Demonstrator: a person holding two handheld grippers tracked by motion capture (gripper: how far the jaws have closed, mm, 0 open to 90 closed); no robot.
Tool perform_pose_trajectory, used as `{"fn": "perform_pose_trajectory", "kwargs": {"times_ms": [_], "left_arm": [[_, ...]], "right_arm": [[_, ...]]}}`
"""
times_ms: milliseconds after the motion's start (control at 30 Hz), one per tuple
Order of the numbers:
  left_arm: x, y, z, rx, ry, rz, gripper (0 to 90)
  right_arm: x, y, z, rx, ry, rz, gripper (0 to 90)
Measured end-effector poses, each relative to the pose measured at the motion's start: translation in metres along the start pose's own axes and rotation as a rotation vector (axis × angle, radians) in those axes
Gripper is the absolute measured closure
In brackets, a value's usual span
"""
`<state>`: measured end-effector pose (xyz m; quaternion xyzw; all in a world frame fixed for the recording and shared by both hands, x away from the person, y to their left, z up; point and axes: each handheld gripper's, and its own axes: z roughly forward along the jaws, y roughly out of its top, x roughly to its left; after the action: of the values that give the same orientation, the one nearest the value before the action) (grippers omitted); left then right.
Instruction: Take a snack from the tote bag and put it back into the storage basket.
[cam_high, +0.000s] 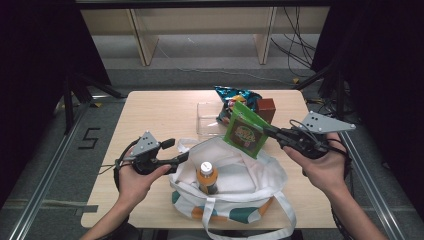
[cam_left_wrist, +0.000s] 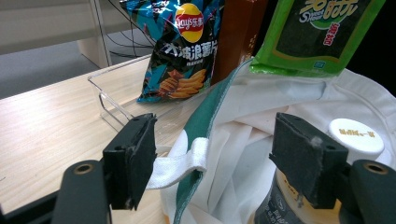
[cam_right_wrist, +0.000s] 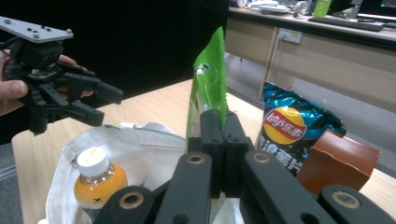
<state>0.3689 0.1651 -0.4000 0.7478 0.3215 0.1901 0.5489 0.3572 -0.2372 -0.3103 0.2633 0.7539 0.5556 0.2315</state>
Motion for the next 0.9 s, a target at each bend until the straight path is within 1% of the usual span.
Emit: {"fn": "perform_pose_trajectory", "kwargs": {"times_ms": [33,67,100,167,200,233,267,300,333,400,467,500,533,567,600,633,700,767,800,867,900], "left_arm": [[-0.0001,0.0,0.0,0.0,0.0,0.0,29.8],[-0.0001,0.0,0.0,0.001,0.0,0.001,29.8],[-0.0001,0.0,0.0001,0.0,0.0,0.0,29.8],[-0.0001,0.0,0.0001,0.0,0.0,0.001,29.8],[-0.0002,0.0001,0.0,-0.001,0.0,0.0,29.8],[-0.0002,0.0002,-0.0001,-0.002,0.0,0.0,29.8],[-0.0003,0.0003,-0.0002,-0.003,0.001,0.0,29.8],[-0.0002,0.0004,-0.0002,-0.003,0.001,0.0,29.8],[-0.0002,0.0004,-0.0002,-0.003,0.001,0.0,29.8],[-0.0002,0.0003,-0.0001,-0.002,0.0,0.0,29.8],[-0.0003,0.0003,0.0,-0.002,0.0,0.0,29.8],[-0.0003,0.0003,0.0,-0.002,0.0,0.0,29.8],[-0.0003,0.0003,-0.0001,-0.003,0.0,0.0,29.8],[-0.0003,0.0004,-0.0002,-0.003,0.001,0.0,29.8],[-0.0003,0.0004,-0.0002,-0.003,0.001,0.0,29.8],[-0.0002,0.0005,-0.0002,-0.003,0.001,0.001,29.8],[-0.0003,0.0005,-0.0003,-0.003,0.001,0.0,29.8],[-0.0005,0.0006,-0.0004,-0.005,0.001,0.0,29.8],[-0.0005,0.0007,-0.0004,-0.005,0.001,0.0,29.8],[-0.0006,0.0009,-0.0003,-0.005,0.001,0.001,29.8],[-0.0007,0.0009,-0.0004,-0.004,0.002,0.002,29.8]], "right_arm": [[-0.0007,0.0006,0.0002,0.002,0.007,-0.004,90.0],[-0.0003,0.0011,-0.0009,0.009,-0.004,0.005,90.0],[-0.0003,0.0013,-0.0005,0.002,-0.005,0.012,90.0],[-0.0016,0.0023,-0.0012,0.001,-0.017,0.002,90.0],[-0.0013,0.0025,-0.001,0.001,-0.001,0.015,90.0],[-0.0018,0.0027,-0.0009,-0.002,-0.001,0.013,90.0],[-0.0013,0.0027,-0.0012,0.001,-0.014,0.028,90.0],[-0.0016,0.0027,-0.0013,-0.002,-0.023,0.025,90.0],[-0.0029,0.003,-0.0006,-0.018,-0.03,0.0,90.0],[-0.0024,0.0036,-0.0004,-0.021,-0.013,0.013,90.0],[-0.0035,0.0049,-0.0016,-0.024,-0.022,-0.004,90.0],[-0.0024,0.0051,-0.0025,-0.018,-0.024,0.029,90.0],[-0.0033,0.0057,-0.0017,-0.031,-0.016,0.011,90.0],[-0.0039,0.0064,-0.0027,-0.035,-0.035,0.002,90.0],[-0.0043,0.007,-0.0032,-0.036,-0.023,0.007,90.0],[-0.0046,0.0075,-0.0034,-0.039,-0.034,-0.001,90.0],[-0.0039,0.0081,-0.0037,-0.039,-0.032,0.016,90.0],[-0.0055,0.0084,-0.0036,-0.051,-0.046,0.004,90.0],[-0.0052,0.0087,-0.0042,-0.042,-0.045,0.018,90.0],[-0.0073,0.0085,-0.0031,-0.051,-0.048,0.013,90.0],[-0.0068,0.0085,-0.0026,-0.044,-0.036,0.032,90.0]]}}
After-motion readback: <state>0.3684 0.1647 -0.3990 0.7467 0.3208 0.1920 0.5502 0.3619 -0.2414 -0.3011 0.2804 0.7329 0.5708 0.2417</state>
